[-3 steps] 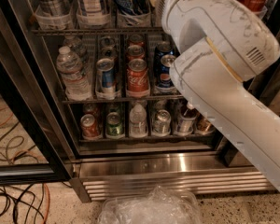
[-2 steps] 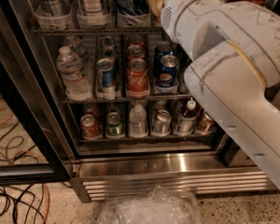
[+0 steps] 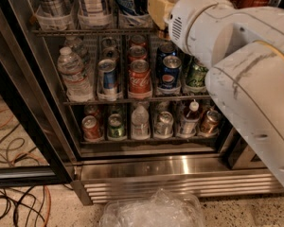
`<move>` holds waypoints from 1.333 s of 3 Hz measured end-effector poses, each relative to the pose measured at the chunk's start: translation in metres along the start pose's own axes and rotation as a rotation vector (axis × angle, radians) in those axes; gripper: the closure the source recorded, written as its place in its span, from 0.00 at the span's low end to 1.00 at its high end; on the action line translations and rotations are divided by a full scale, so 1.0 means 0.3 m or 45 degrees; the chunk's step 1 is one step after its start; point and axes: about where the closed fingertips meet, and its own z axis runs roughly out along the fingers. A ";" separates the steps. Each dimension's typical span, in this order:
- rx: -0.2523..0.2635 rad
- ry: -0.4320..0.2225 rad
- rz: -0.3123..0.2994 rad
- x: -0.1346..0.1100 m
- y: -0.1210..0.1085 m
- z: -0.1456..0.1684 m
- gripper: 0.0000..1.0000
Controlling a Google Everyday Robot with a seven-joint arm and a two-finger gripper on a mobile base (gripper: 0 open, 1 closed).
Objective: Pick orange can from top shelf of fridge
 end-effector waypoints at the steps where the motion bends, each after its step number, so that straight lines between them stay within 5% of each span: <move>1: -0.067 0.049 0.046 0.021 0.025 -0.022 1.00; 2: -0.209 0.153 0.143 0.041 0.012 -0.117 1.00; 3: -0.322 0.254 0.171 0.080 0.089 -0.164 1.00; 4: -0.320 0.257 0.173 0.084 0.089 -0.163 1.00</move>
Offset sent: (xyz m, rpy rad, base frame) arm -0.1347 0.0389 -0.0314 0.2535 0.4819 0.6430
